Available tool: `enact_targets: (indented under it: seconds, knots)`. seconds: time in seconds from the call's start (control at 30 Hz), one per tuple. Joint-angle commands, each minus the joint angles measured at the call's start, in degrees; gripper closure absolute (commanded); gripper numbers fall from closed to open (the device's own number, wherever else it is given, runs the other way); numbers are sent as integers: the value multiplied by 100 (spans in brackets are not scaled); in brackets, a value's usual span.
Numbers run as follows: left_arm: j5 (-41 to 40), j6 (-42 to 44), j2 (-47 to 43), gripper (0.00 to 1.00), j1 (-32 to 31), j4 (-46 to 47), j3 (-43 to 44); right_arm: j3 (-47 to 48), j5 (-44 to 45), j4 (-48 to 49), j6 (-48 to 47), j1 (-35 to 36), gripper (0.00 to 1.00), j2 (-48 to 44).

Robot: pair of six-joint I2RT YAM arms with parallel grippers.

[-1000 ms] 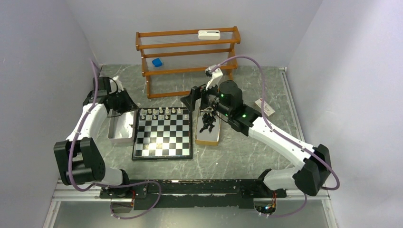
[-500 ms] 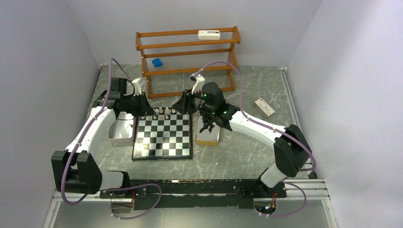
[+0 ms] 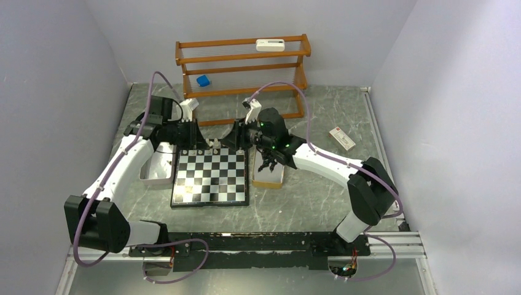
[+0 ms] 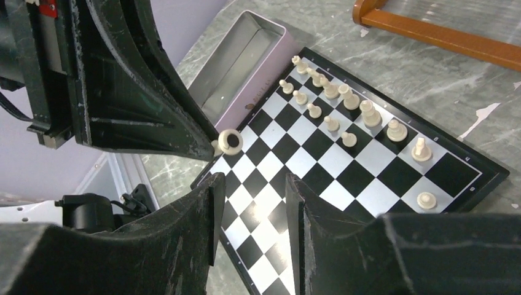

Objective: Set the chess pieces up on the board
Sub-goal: Place the chess piece on the chessboard.

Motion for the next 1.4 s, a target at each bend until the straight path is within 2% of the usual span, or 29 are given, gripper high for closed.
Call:
enact_targets:
  seconds: [0.0,0.03,0.07,0.13,0.27,0.4,0.47,0.6,0.73,0.87,0.97,1.03,1.1,1.17,1.23,1.37]
  knots:
    - [258,30,9,85,-223,-160,160,245,-256,85,10,5,54,159]
    - [359,16,29,85,-236,-122,149,295,-353,60,-98,15,50,177]
    - [434,26,62,85,-239,-127,170,338,-427,6,-306,7,40,178]
    - [403,57,149,85,-239,-344,264,371,-416,-119,-1019,-24,31,107]
    - [264,129,110,85,-247,-567,351,557,14,-451,-2394,-74,26,-219]
    - [49,279,128,85,-248,-933,564,207,-50,-30,-2820,-77,27,-549]
    - [253,313,114,85,-248,-1024,632,-20,38,269,-2776,-65,30,-602]
    - [472,248,35,85,-264,-992,598,41,235,188,-1700,-64,36,-423]
    - [-79,500,176,85,-266,-1319,935,35,412,20,-1190,-69,37,-468]
    - [-646,703,394,85,-359,-1906,1626,-458,732,368,-1232,-71,37,-868]
    - [-511,688,442,84,-516,-2002,1936,-467,854,402,-972,-70,39,-872]
    - [-306,604,427,84,-600,-1894,1913,-296,573,394,-704,-60,42,-815]
    - [17,534,356,84,-633,-1619,1675,-265,-250,726,-659,-50,41,-777]
    - [246,464,325,85,-635,-1397,1418,-405,-978,1085,-1305,-42,33,-839]
    - [350,494,374,85,-639,-1421,1379,-556,-1051,984,-2454,-43,27,-1008]
    - [545,613,398,85,-644,-1502,1301,-1197,-1367,1124,-4806,-39,22,-1528]
